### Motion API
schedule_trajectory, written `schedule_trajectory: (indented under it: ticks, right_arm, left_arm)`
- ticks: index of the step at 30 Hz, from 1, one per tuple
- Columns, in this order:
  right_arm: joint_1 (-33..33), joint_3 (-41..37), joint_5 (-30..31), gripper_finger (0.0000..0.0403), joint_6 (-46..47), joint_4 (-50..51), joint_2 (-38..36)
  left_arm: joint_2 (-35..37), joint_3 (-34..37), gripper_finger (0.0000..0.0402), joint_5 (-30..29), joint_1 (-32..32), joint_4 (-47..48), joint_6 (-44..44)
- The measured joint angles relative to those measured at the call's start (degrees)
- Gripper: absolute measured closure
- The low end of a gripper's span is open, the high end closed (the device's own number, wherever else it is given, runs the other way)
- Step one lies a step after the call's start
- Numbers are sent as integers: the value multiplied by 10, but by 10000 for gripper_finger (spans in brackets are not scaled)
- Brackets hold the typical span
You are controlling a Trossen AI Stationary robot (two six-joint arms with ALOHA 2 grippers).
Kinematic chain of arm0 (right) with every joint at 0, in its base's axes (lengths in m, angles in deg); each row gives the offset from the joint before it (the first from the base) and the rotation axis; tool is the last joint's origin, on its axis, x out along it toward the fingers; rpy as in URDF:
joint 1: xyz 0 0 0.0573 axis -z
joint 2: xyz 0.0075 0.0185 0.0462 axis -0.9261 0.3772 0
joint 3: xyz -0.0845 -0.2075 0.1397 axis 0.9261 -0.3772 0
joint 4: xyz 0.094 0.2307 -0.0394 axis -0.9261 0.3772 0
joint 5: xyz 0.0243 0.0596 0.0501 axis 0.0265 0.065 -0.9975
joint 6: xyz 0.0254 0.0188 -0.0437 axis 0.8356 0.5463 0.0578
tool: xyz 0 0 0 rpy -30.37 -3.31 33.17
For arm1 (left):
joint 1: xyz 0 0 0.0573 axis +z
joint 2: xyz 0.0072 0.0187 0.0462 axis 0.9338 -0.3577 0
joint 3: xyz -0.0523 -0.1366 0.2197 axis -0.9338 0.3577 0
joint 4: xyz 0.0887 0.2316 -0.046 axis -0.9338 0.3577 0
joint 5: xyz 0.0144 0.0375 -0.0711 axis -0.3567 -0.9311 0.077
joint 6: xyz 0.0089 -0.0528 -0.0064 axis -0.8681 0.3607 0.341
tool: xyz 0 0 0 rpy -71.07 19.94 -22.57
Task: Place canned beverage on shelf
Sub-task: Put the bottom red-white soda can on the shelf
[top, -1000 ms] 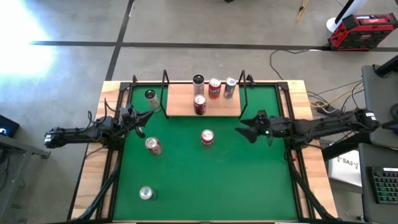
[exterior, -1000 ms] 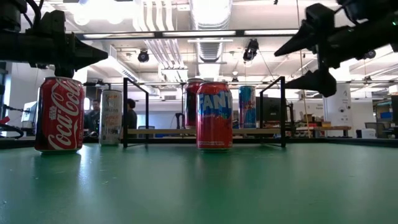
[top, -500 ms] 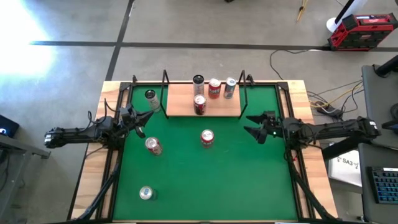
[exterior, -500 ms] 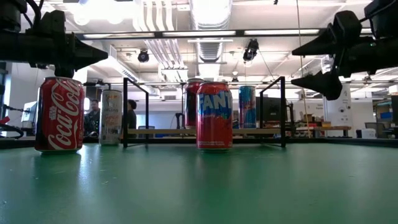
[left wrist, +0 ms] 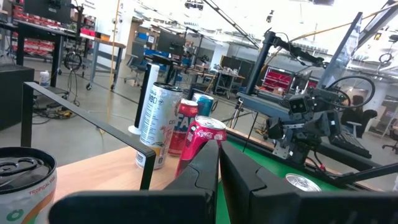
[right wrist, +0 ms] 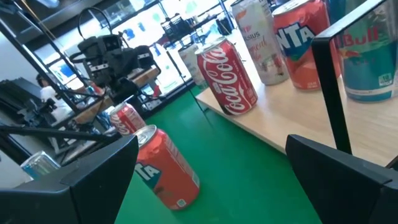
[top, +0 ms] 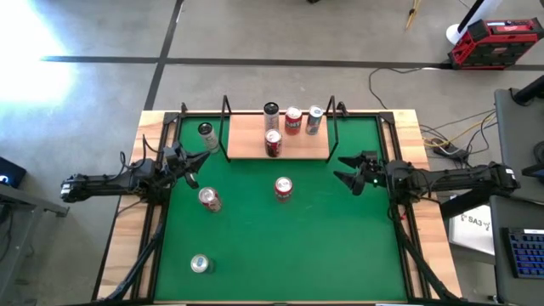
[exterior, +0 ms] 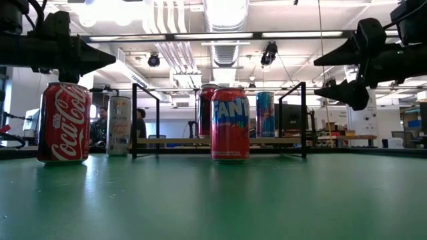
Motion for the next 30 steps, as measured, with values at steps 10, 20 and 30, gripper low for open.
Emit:
schedule_trajectory:
  ticks: [10,20,30]
  right_arm:
    - [0,0,0,3,0,-1,0]
    - [0,0,0,3,0,-1,0]
    - [0,0,0,3,0,-1,0]
  left_arm:
    - [0,0,402,0,0,0,0]
    - [0,0,402,0,0,0,0]
    - [-9,0,402,-93,1,-119,186]
